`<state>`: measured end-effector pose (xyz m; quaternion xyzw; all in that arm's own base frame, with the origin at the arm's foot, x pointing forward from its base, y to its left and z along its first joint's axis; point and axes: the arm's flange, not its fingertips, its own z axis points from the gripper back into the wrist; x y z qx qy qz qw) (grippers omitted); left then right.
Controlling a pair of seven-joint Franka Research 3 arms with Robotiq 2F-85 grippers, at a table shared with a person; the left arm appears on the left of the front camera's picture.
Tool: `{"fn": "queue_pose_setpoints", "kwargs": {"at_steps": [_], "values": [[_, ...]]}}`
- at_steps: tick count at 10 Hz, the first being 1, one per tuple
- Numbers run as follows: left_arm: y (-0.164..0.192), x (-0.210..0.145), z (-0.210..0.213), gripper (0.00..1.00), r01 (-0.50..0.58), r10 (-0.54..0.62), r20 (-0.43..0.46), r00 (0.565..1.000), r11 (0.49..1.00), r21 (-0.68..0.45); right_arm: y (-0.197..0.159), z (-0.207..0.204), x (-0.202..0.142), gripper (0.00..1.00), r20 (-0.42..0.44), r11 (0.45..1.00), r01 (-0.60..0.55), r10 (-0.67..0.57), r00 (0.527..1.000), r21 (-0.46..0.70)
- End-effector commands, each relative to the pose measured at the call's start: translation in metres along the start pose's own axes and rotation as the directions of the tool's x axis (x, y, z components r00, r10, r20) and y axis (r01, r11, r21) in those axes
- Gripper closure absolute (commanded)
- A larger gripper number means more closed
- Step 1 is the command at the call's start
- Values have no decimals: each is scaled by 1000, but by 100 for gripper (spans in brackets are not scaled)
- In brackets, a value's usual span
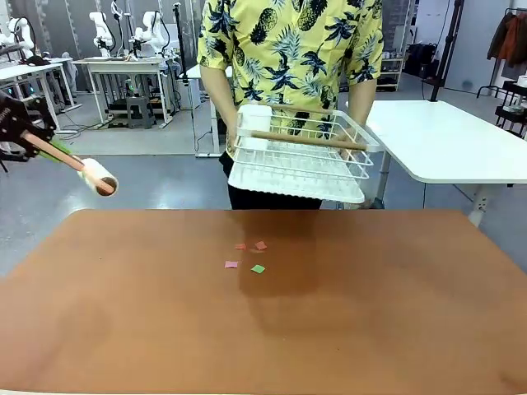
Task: Clean the table.
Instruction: Clean the table with the Lint Roller when the human lifts the Dish drying rack.
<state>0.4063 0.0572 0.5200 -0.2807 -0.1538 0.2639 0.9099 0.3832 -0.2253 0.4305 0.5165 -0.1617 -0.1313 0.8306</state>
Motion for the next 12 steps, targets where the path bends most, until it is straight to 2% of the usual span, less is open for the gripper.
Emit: {"fn": "queue_pose_setpoints", "kwargs": {"at_steps": [1, 2, 3, 4, 5, 6, 7, 12], "values": [[-27, 43, -6, 79, 393, -394, -176, 902, 919, -47, 2, 1, 0, 0, -1, 1000, -4, 4, 1000, 5], [-30, 58, -29, 79, 526, -519, -254, 816, 849, -47, 2, 1, 0, 0, -1, 1000, -4, 4, 1000, 5], [-29, 74, -61, 79, 538, -529, -336, 779, 840, -74, 2, 1, 0, 0, -1, 1000, -4, 4, 1000, 5], [-27, 87, -86, 79, 478, -469, -347, 812, 876, -65, 2, 1, 0, 0, -1, 1000, -4, 4, 1000, 5], [-28, 89, -95, 79, 419, -437, -358, 825, 898, -132, 2, 1, 0, 0, -1, 1000, -4, 4, 1000, 5], [-31, 88, -92, 79, 382, -400, -306, 864, 916, -118, 2, 1, 0, 0, -1, 1000, -4, 4, 1000, 5], [-26, 71, -105, 79, 481, -475, -339, 812, 874, -73, 2, 1, 0, 0, -1, 1000, -4, 4, 1000, 5], [-30, 78, -111, 79, 477, -474, -337, 814, 875, -80, 2, 1, 0, 0, -1, 1000, -4, 4, 1000, 5]]}}
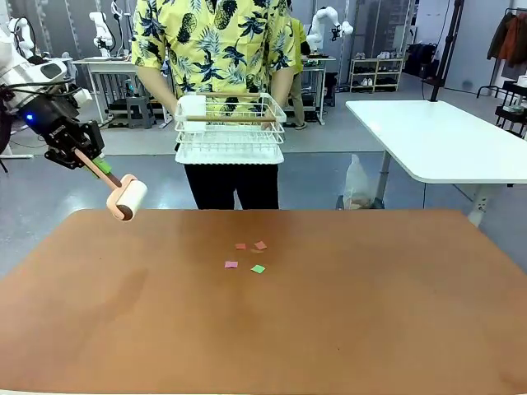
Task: Clean the table.
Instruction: Clean the table with the Lint Roller when the human lifts the Dish drying rack.
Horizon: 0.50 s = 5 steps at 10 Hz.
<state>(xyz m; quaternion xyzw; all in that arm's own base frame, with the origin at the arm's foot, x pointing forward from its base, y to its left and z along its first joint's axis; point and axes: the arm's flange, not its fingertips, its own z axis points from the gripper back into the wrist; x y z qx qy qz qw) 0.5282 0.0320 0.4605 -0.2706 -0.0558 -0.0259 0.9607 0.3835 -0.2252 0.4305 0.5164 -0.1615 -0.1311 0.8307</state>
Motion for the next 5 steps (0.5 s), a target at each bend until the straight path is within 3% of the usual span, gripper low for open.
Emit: {"fn": "queue_pose_setpoints", "kwargs": {"at_steps": [1, 4, 5], "values": [[-3, 9, -32, 79, -9, 9, 8, 1000, 998, 63, 2, 2, 0, 0, -1, 1000, -3, 3, 1000, 5], [-17, 12, -96, 79, -34, 35, 68, 997, 999, -12, 2, 2, 0, 0, -1, 1000, -3, 3, 1000, 5], [-18, 14, -106, 79, -25, 29, 48, 998, 996, -83, 2, 2, 0, 0, -1, 1000, -3, 3, 1000, 5]]}}
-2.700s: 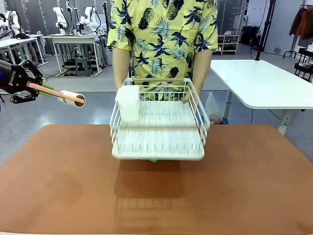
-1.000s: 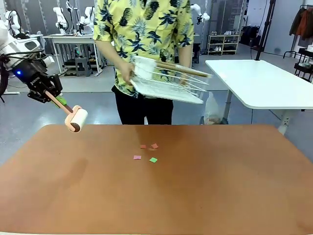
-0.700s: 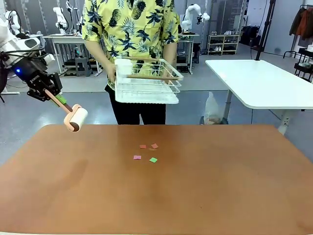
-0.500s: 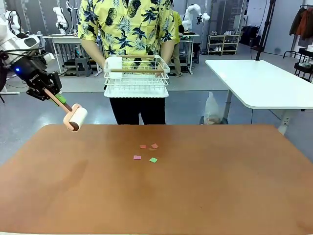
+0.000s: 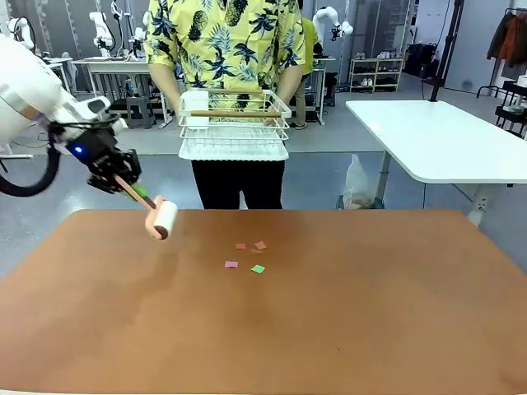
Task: Clean the table.
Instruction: Clean the table with the Lint Roller when the human lifts the Dish drying rack.
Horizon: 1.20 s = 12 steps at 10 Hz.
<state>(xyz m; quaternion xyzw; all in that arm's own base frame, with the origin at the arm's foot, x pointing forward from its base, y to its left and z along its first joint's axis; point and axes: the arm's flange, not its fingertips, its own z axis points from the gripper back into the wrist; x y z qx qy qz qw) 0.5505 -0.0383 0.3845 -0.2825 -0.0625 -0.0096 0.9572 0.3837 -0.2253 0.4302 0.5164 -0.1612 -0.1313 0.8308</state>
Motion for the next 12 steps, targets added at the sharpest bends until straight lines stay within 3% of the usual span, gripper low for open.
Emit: {"fn": "queue_pose_setpoints", "kwargs": {"at_steps": [1, 3, 5, 12], "values": [[-2, 1, -14, 79, 1, -1, 3, 1000, 995, -104, 2, 2, 0, 0, 0, 1000, -4, 4, 1000, 5], [-16, 4, -39, 79, -10, 0, -69, 998, 990, -141, 2, 2, 0, 0, 0, 1000, -4, 4, 1000, 5], [-33, 4, -56, 79, 23, -28, -35, 999, 990, -140, 2, 2, 0, 0, 0, 1000, -4, 4, 1000, 5], [-15, 8, -98, 79, -6, -9, -75, 997, 980, -201, 2, 2, 0, 0, 0, 1000, -4, 4, 1000, 5]]}}
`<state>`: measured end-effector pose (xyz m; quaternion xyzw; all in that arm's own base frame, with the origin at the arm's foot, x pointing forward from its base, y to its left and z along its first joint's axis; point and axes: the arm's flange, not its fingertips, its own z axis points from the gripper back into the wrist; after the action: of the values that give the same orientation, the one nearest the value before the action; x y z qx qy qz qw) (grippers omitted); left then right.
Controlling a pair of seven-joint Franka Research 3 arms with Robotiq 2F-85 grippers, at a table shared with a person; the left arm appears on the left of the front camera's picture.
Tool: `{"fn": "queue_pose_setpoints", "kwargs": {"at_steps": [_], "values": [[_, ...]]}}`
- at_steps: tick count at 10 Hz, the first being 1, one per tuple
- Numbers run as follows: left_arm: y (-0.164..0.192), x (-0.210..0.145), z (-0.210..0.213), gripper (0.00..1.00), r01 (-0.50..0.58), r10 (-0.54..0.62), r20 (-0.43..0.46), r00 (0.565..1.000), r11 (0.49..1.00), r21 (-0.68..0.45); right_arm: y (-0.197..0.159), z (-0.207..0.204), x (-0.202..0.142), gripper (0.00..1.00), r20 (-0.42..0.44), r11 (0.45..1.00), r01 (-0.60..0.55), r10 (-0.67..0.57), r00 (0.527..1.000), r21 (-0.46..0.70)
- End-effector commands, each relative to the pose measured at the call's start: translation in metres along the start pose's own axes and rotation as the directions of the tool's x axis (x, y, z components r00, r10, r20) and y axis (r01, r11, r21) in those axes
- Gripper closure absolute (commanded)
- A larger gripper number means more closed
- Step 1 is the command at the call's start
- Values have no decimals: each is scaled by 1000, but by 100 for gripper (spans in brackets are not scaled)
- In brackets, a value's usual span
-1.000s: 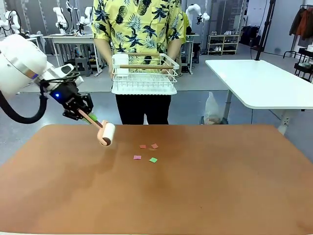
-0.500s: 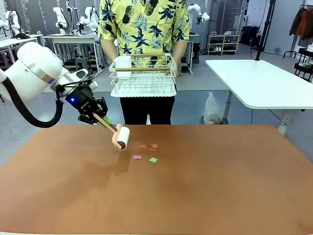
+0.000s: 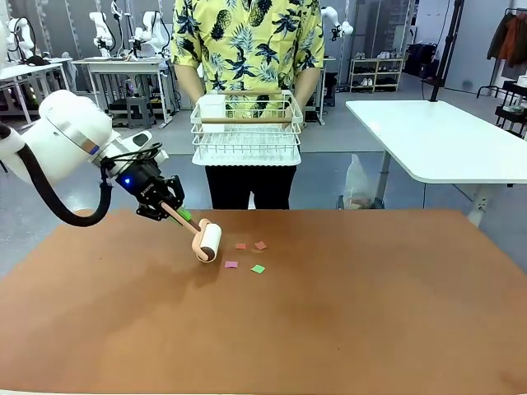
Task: Clean the table.
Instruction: Clean the table with the Lint Roller when the human lifts the Dish drying rack.
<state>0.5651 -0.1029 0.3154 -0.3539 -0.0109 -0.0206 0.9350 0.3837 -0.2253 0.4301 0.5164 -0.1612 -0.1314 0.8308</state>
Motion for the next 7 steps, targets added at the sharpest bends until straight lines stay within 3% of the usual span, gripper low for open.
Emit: {"fn": "queue_pose_setpoints", "kwargs": {"at_steps": [1, 7], "values": [[2, 0, -10, 79, 29, -28, 23, 999, 999, -43, 2, 2, 0, 0, 0, 1000, -4, 4, 1000, 5], [-4, -9, -52, 79, 2, -2, 9, 1000, 1000, 1, 2, 2, 0, 0, 0, 1000, -4, 4, 1000, 5]]}}
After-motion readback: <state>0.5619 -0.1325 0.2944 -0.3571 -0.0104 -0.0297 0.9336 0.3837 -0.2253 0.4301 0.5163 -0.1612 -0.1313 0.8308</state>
